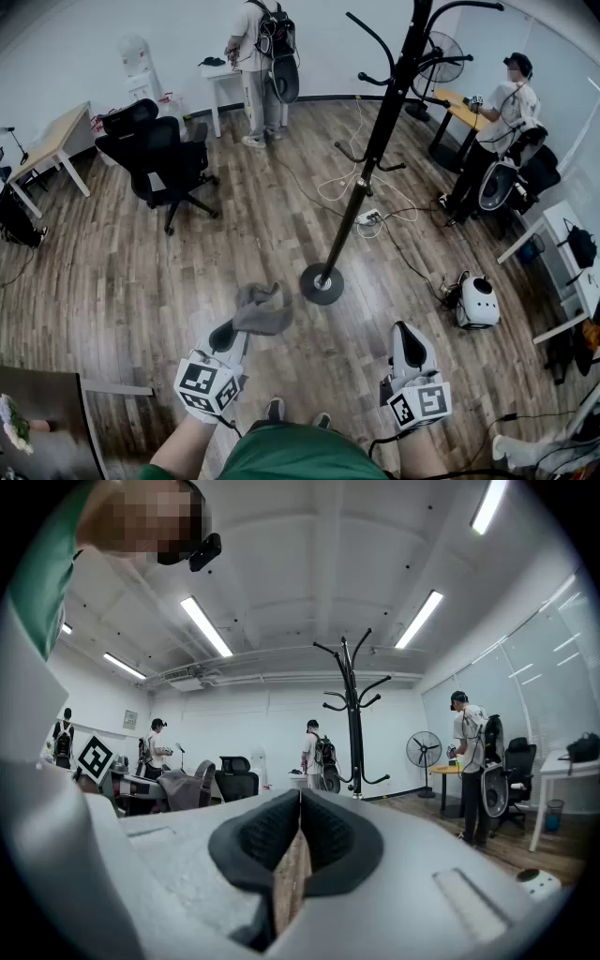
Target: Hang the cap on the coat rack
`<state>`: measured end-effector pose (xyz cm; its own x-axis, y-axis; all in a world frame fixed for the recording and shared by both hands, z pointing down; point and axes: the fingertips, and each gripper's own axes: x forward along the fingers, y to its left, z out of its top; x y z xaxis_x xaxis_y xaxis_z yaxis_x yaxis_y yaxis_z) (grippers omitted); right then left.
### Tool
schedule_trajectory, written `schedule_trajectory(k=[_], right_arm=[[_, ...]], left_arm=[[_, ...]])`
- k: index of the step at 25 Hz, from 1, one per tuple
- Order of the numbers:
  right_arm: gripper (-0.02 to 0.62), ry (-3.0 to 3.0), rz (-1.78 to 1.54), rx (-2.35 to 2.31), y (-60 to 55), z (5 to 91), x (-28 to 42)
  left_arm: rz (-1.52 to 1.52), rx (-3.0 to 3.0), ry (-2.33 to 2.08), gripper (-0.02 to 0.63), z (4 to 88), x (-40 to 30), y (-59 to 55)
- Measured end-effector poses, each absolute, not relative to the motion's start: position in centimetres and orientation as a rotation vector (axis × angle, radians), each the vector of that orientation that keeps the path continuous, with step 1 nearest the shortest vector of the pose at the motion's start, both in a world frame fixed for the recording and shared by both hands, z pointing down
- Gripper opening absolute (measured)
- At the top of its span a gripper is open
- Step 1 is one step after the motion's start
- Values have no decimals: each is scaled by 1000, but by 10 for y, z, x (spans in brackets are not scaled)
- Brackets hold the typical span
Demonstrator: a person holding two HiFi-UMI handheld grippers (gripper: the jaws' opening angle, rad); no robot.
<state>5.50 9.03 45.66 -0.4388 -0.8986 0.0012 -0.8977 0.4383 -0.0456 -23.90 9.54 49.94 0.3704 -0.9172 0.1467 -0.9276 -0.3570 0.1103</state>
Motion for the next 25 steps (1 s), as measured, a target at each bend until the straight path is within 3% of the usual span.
schedule_trajectory(k=[10,25], right_arm=[[8,2631,-93,-1537,113,449,122],[6,2632,-145,-1440,113,457,187]], left_arm=[[71,2450,-1746,26,471,-172,124],[21,2332,-1859,26,469,-124,145]])
